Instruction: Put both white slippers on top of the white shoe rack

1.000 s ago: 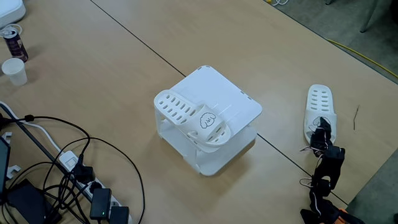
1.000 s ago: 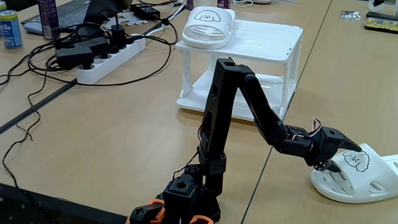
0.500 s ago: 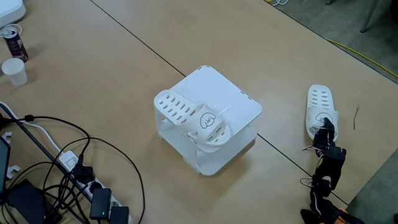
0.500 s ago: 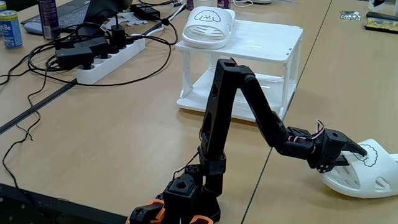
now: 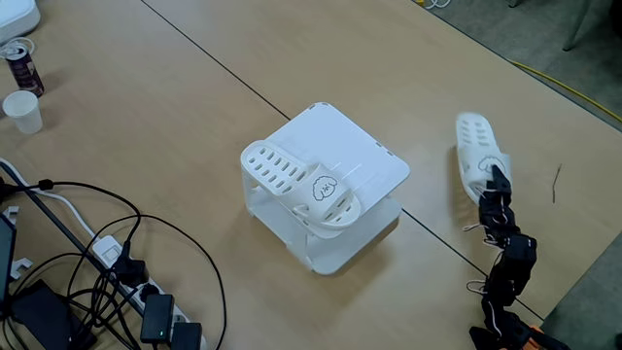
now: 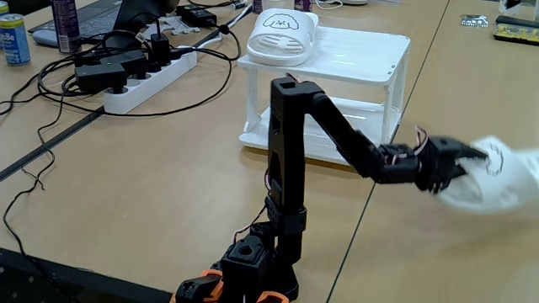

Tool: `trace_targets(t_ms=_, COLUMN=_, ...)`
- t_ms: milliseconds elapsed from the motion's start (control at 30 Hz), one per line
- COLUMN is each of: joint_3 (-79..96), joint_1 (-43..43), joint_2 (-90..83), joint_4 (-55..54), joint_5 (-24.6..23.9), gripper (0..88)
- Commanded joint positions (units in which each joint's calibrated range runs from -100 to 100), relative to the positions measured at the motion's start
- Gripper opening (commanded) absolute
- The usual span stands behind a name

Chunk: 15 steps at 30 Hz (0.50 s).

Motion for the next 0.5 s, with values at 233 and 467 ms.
trace_targets(t_ms=233, joint_3=-21.37, joint_1=-1.46, joint_2=-15.16, joint_4=22.05, joint_5=0.42, gripper=0.8)
trace_targets(t_ms=467, joint_3=-32.01, joint_1=-5.00, joint_2=-18.78, joint_4=33.26, joint_5=0.42, gripper=0.8)
